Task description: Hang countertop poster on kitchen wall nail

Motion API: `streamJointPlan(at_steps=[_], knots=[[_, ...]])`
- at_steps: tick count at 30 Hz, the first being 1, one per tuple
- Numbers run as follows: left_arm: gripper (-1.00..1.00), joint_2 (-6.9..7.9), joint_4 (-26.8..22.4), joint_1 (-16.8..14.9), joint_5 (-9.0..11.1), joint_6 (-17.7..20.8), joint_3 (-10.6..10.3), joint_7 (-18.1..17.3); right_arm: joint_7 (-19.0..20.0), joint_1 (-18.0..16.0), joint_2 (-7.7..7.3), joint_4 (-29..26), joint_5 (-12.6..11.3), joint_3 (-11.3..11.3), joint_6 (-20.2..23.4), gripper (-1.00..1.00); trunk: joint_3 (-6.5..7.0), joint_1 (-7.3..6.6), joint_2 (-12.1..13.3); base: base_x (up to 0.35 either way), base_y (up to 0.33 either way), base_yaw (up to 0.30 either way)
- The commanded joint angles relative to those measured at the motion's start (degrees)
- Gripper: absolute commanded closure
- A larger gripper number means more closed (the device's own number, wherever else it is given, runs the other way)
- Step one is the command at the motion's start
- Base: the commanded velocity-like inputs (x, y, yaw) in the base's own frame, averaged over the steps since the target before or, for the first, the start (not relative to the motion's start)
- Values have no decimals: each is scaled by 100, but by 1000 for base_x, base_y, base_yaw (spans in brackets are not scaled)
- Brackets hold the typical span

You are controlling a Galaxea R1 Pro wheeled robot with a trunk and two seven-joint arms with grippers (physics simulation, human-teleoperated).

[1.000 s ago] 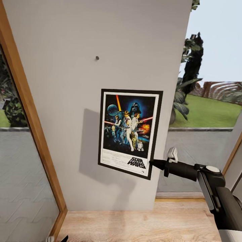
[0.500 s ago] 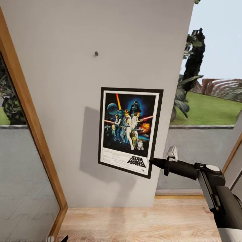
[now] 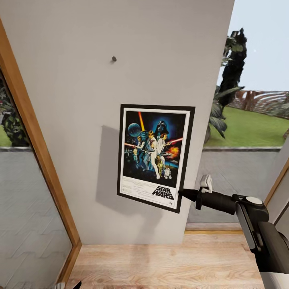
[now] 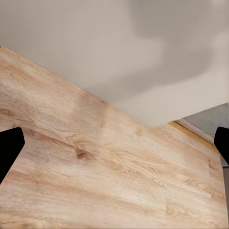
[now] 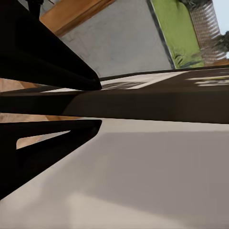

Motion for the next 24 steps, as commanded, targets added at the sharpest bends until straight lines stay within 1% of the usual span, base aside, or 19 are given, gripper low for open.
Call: streamJointPlan(at_steps=[1,9,12,14,15,16,17,18,20,21,22,24], knots=[[-100,1,3,-5,34,-34,-47,-5,12,-6,-1,0,-35,-3,54,100,-17,4,-14,0,0,0],[-100,4,3,-5,37,-32,-45,-8,12,-95,-1,0,-152,-4,61,100,-24,4,-14,0,0,0],[-100,7,3,-5,37,-33,-44,-8,12,-212,-1,0,-173,-2,101,100,-24,4,-14,0,0,0],[-100,9,3,0,37,-30,-44,-8,12,-404,-1,0,-181,1,295,100,-25,4,-14,0,0,0],[-100,9,3,61,37,-28,-44,-8,12,-588,19,0,-182,53,458,100,-25,4,-14,0,0,0],[-100,9,3,86,37,-27,-44,-8,12,-654,34,0,-183,97,504,100,-25,4,-14,0,0,0],[-100,9,3,110,37,-27,-44,-8,12,-726,52,0,-183,160,551,100,-25,4,-14,0,0,0],[-100,9,3,145,37,-26,-44,-5,12,-887,90,0,-180,316,656,100,-25,4,-14,0,0,0],[-100,9,3,167,37,-26,-44,-6,9,-1056,124,0,-178,452,786,100,-25,4,-14,0,0,0],[-100,9,3,181,37,-26,-44,-4,7,-1235,149,0,-177,544,957,100,-25,4,-14,0,0,0],[-100,9,3,190,37,-25,-44,-6,6,-1424,167,0,-176,605,1139,100,-25,4,-14,0,0,0],[-100,10,3,196,36,-25,-44,-7,5,-1614,186,0,-176,646,1298,100,-25,4,-14,0,0,0]])
